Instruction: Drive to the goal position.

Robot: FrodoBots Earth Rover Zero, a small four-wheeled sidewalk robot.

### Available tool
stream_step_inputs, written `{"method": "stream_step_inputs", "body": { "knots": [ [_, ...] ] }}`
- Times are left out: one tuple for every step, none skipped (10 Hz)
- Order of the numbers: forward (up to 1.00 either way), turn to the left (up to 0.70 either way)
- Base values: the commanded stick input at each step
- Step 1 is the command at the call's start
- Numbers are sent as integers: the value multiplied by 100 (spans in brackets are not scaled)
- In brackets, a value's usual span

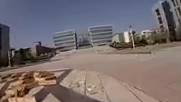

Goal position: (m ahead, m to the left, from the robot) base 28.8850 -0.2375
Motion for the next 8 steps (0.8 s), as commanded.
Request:
{"method": "stream_step_inputs", "body": {
  "knots": [
    [70,0],
    [70,0],
    [70,0],
    [70,0],
    [70,0],
    [70,0],
    [70,0],
    [70,0]
  ]
}}
